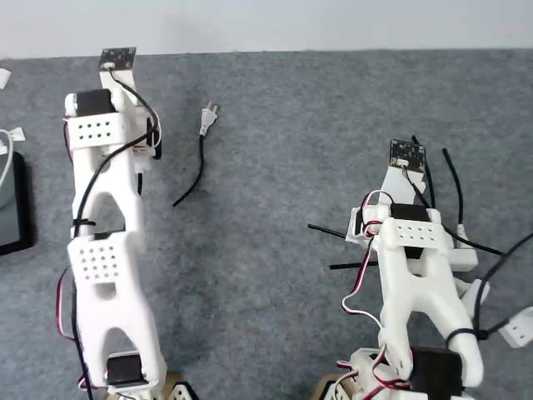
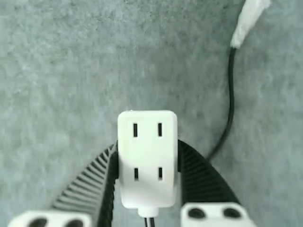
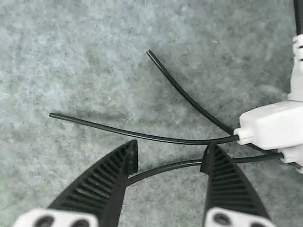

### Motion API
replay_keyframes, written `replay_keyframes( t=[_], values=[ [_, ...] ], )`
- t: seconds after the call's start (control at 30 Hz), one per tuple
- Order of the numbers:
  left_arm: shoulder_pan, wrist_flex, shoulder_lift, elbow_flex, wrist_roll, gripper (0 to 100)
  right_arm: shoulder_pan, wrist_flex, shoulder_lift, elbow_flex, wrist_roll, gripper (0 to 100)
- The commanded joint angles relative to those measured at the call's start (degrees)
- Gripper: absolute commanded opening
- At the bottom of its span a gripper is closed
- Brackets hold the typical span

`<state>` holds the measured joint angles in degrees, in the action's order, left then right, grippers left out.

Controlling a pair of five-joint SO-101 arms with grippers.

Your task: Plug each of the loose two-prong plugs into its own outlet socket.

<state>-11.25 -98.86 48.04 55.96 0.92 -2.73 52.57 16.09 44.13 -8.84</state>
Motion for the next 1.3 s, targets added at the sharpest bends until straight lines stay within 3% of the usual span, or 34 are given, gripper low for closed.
replay_keyframes(
  t=[0.0,0.13,0.33,0.43,0.53,0.83,1.03,1.27],
  values=[
    [1.0,-1.1,-13.7,-16.0,-0.2,1,0.5,-0.9,-0.2,-0.7,-0.7,21.2],
    [-0.4,5.8,-22.7,-32.8,1.4,1,0.5,-0.9,-0.2,-0.6,-1.0,21.2],
    [-0.6,28.0,-32.7,-64.0,1.6,1,5.8,-0.7,-0.2,-2.4,-1.6,21.1],
    [0.4,36.8,-36.0,-74.9,-1.1,1,9.3,-0.8,-0.2,-5.4,-6.3,17.7],
    [-1.2,39.6,-38.7,-78.5,-5.6,1,12.4,-0.5,-0.2,-10.0,-10.0,14.3],
    [-5.7,42.5,-44.4,-88.8,-6.1,1,27.0,-6.5,-9.1,-19.9,-23.1,18.4],
    [-5.7,46.6,-54.5,-99.9,-5.5,1,37.1,-6.0,-24.7,-36.2,-24.3,18.4],
    [-7.9,48.7,-57.3,-102.1,-5.5,1,39.0,-6.0,-42.1,-56.7,-24.4,18.4]
  ],
)
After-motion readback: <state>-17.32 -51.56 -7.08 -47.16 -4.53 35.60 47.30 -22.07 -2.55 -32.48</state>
